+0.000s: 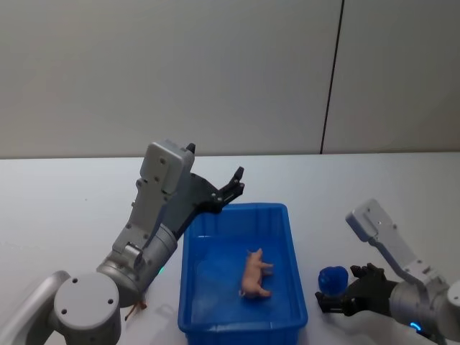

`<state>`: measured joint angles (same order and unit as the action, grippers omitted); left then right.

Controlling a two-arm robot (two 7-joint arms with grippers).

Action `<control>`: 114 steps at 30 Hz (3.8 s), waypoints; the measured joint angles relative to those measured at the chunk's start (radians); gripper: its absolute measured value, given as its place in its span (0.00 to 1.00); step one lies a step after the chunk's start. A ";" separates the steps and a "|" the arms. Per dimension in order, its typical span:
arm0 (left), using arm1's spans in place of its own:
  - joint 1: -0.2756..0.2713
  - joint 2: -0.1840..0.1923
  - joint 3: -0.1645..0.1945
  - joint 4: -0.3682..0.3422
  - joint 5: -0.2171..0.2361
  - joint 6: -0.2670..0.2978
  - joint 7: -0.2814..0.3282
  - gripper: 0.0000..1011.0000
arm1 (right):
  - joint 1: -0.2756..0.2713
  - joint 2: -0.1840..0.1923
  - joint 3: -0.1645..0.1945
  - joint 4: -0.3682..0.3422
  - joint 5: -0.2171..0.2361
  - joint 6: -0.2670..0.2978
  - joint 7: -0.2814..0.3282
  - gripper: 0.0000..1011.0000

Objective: Pick up the two dolls from the table and place them into the box.

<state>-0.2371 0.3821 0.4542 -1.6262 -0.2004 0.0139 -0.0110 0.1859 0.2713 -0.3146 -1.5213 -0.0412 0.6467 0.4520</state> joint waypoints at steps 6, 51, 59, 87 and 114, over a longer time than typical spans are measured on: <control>0.000 0.000 0.000 0.000 0.000 0.000 0.000 0.99 | 0.012 -0.006 -0.005 0.018 -0.010 0.008 0.015 0.99; 0.000 0.000 0.000 0.000 0.000 0.000 0.000 0.99 | 0.053 -0.035 -0.024 0.073 -0.028 -0.022 0.030 0.48; 0.000 0.000 0.000 0.000 0.000 0.000 0.000 0.99 | 0.051 -0.029 -0.011 0.037 -0.027 -0.043 -0.018 0.43; 0.000 0.000 0.000 0.000 0.000 0.000 0.000 0.99 | 0.098 -0.024 0.011 -0.116 0.003 -0.149 0.045 0.27; 0.000 0.000 0.000 0.000 0.000 0.000 0.000 0.99 | 0.172 -0.063 -0.051 -0.030 -0.002 -0.031 0.274 0.20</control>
<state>-0.2371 0.3821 0.4542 -1.6262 -0.2004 0.0139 -0.0109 0.3579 0.2086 -0.3657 -1.5508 -0.0428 0.6152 0.7255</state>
